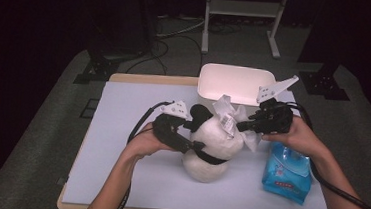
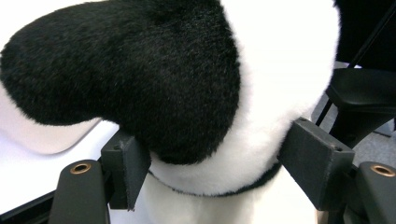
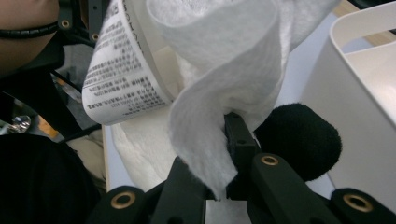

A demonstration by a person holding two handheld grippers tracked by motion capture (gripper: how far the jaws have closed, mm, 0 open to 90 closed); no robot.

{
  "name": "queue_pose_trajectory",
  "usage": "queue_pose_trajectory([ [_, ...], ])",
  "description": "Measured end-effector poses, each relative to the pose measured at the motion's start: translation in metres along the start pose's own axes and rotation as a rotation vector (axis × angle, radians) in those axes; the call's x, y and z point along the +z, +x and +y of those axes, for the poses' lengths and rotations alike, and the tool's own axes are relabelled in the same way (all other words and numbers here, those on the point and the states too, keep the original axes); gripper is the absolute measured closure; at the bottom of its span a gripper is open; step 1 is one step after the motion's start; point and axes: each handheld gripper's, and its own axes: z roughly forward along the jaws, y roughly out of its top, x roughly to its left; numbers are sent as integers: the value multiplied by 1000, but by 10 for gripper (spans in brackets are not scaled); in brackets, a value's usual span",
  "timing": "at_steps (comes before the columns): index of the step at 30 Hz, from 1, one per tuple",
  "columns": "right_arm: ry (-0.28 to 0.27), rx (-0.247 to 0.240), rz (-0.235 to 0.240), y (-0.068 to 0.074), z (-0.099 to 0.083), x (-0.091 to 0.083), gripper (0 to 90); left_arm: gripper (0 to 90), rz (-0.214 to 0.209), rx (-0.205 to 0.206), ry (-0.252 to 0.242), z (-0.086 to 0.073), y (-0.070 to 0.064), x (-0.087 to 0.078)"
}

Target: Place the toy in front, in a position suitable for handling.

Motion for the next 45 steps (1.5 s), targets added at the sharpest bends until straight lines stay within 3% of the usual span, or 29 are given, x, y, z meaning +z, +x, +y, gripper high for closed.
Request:
queue_pose_trajectory([
  [6,-3,-11,18,0,4,11,864,275,13,11,25,-1,0,-8],
  [12,17,-62,-5,9,22,6,864,272,4,32,30,4,-5,2],
  [20,53,-87,-21,13,30,6,863,259,0,39,43,8,-7,14],
  [27,65,-38,-12,3,9,4,863,204,-19,13,45,2,-6,21],
  [34,66,6,-17,-4,-12,-4,864,158,-53,-6,100,-13,-4,34],
  [40,65,29,-19,-6,-20,-4,864,114,-54,-26,106,-24,1,38],
  [45,61,17,-10,-6,-20,-2,864,95,-53,-39,97,-24,5,38],
])
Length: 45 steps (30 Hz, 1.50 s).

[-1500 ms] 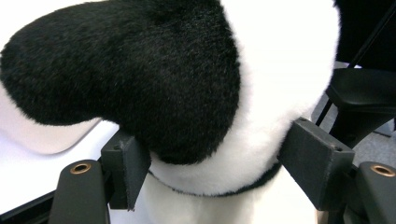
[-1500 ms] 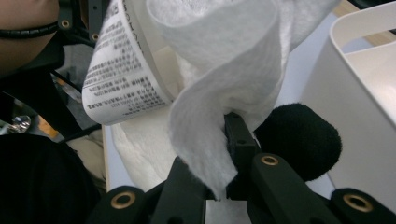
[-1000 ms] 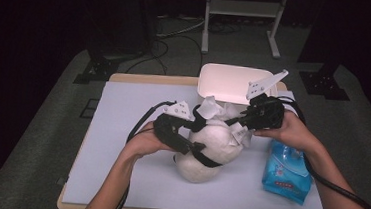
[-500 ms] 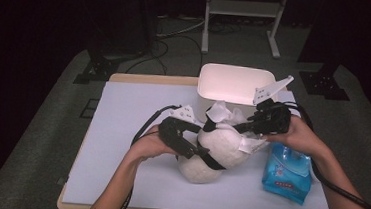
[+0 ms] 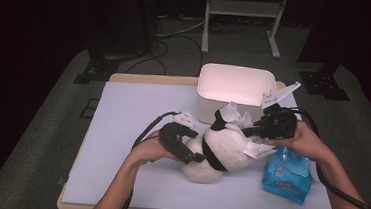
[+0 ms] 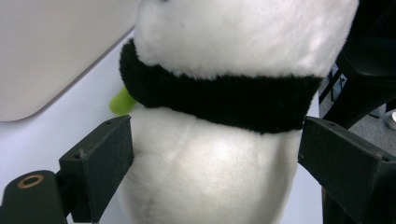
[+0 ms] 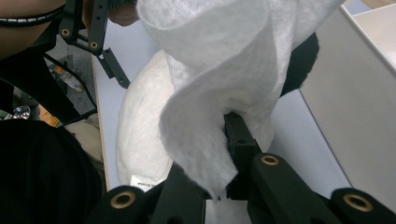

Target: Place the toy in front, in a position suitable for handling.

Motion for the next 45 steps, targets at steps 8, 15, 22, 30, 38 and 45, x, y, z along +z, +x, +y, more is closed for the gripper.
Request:
queue_pose_trajectory([
  [8,11,2,0,1,0,0,863,76,-34,-34,46,-18,11,5],
  [15,12,15,-2,-1,-6,2,863,243,-34,-3,32,-19,8,12],
  [22,-30,25,-3,-5,-11,-1,863,328,4,11,30,-13,3,5],
  [30,-41,43,-7,-11,-19,9,861,344,86,33,60,-8,0,-16],
  [38,-31,63,23,-17,-21,28,861,348,139,66,121,-10,-2,-31],
  [45,12,4,33,-4,3,35,859,345,126,99,123,-6,-10,-22],
])
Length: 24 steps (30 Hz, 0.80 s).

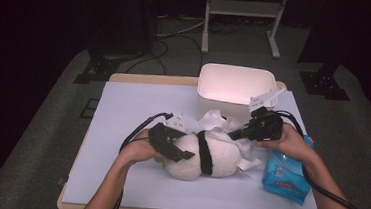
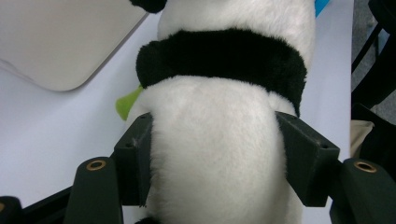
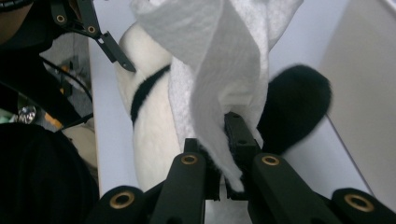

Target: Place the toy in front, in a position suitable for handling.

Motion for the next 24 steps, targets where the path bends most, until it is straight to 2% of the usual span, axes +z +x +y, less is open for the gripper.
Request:
queue_pose_trajectory([
  [5,34,-52,5,7,19,16,859,337,2,8,9,1,-2,0],
  [11,71,-89,15,12,29,29,858,333,1,10,2,0,-4,1],
  [15,79,-83,15,12,27,29,858,326,-10,-1,-19,-3,-3,0],
  [18,70,-60,28,11,21,27,858,309,-14,6,-25,-2,-4,-1],
  [24,48,-39,44,10,11,24,858,216,-16,-15,-40,-1,-3,-4],
])
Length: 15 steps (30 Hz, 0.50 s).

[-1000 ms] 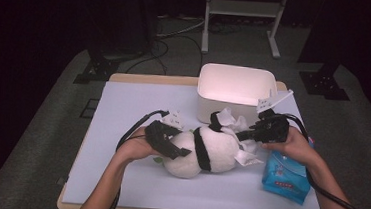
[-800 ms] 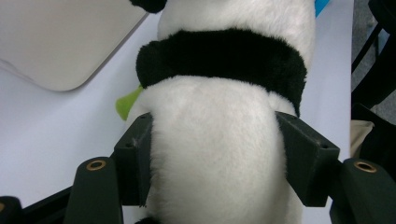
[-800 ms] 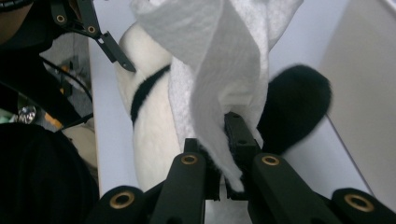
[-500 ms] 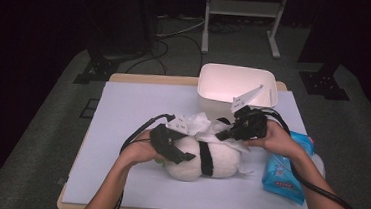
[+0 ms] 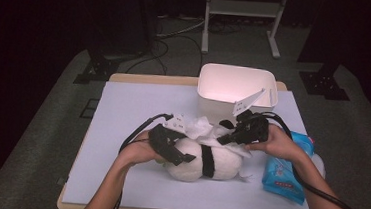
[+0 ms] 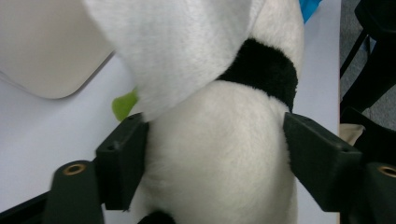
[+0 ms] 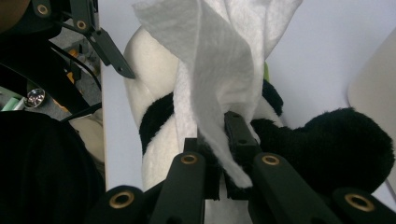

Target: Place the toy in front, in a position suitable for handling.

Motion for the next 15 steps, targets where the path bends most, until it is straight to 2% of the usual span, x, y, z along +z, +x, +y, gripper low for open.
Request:
queue_pose_trajectory([
  [5,2,0,-2,-1,-3,-2,858,196,4,-15,-2,-2,2,-4],
  [6,2,-3,-4,-1,-4,-2,858,203,-1,-16,-3,-3,3,-4],
  [8,1,-4,-5,0,-4,-2,858,276,-8,-19,-13,-5,3,-4],
  [9,4,-7,-8,1,-3,-2,858,276,-8,-25,-14,-6,3,-2],
  [12,28,-36,-25,6,7,2,858,303,-16,-25,-18,-5,2,1],
  [15,42,-49,-18,9,13,6,858,304,-18,-14,-7,-4,1,1],
])
